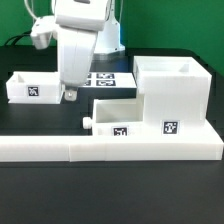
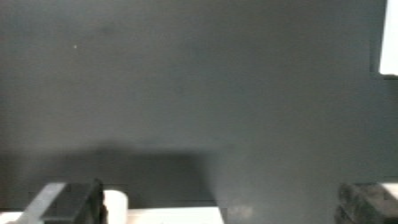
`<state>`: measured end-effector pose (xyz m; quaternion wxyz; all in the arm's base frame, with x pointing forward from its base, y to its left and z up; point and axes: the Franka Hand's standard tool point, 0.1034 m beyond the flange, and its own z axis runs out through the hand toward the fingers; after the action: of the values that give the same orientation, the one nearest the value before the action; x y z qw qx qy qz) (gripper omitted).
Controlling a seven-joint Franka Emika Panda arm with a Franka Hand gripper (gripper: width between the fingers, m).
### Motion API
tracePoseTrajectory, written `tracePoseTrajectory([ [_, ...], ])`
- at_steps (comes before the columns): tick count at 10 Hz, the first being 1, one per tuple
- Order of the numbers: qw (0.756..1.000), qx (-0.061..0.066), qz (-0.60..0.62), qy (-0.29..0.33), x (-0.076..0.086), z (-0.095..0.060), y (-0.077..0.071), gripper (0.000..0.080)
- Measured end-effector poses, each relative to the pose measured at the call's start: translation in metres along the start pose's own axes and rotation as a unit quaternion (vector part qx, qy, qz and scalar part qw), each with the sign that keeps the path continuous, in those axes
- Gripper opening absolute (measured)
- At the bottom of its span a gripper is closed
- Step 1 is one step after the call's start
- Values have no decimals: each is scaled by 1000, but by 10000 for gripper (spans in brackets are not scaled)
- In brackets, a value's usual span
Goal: Assemble drawer
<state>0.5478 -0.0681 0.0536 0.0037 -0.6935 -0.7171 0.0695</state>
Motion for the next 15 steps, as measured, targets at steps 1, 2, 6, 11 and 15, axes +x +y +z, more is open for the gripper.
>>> tracePoseTrajectory([
  [1, 1000, 2, -3, 18, -1, 3, -1, 649],
  [2, 999, 3, -6, 40, -1, 3, 0, 649],
  [6, 994, 23, -23, 103, -13, 17, 0, 649],
  [11, 994, 34, -28, 105, -1, 30, -3, 649],
  [15, 993, 40, 6, 108, 28, 27, 3, 649],
])
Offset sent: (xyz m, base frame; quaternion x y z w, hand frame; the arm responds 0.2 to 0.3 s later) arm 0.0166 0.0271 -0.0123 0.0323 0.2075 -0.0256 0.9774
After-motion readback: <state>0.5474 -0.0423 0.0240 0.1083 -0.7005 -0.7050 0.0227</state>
